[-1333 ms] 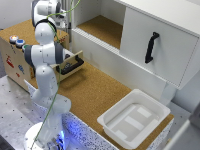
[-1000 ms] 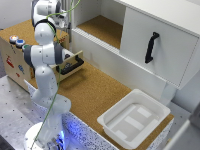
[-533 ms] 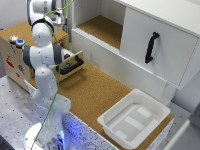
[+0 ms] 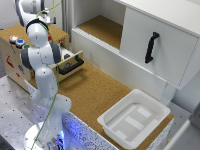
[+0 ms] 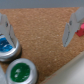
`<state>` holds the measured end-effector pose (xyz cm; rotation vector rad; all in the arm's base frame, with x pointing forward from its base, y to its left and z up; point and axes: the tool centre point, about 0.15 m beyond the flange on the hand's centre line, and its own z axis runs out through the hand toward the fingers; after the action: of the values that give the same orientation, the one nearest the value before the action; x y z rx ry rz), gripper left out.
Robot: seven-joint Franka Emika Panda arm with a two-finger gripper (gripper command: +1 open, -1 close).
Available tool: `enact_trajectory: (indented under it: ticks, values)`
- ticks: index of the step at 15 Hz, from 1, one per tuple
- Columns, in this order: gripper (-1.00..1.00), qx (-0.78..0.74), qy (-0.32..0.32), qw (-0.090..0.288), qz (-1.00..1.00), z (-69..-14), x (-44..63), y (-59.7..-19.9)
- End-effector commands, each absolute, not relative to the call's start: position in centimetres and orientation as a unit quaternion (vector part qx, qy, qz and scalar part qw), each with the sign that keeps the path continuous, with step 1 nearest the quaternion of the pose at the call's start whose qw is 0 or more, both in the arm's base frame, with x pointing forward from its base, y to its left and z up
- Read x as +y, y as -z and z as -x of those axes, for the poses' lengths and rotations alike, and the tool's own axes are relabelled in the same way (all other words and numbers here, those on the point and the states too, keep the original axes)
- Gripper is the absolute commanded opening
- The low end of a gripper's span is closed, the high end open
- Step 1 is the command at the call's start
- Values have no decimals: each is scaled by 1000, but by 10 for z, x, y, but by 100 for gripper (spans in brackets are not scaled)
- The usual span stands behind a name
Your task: Push the blue button to turn on the blue light
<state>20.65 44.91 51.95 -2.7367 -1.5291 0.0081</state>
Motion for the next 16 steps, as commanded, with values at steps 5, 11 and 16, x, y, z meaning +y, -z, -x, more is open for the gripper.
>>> enact_trajectory:
  ticks: [5, 11, 16]
  values:
    - [-100, -529, 11, -20, 848, -179, 500, -510]
    - [-100, -514, -11, -20, 857, -184, 532, -495]
    - [-100, -516, -26, -27, 856, -182, 549, -483]
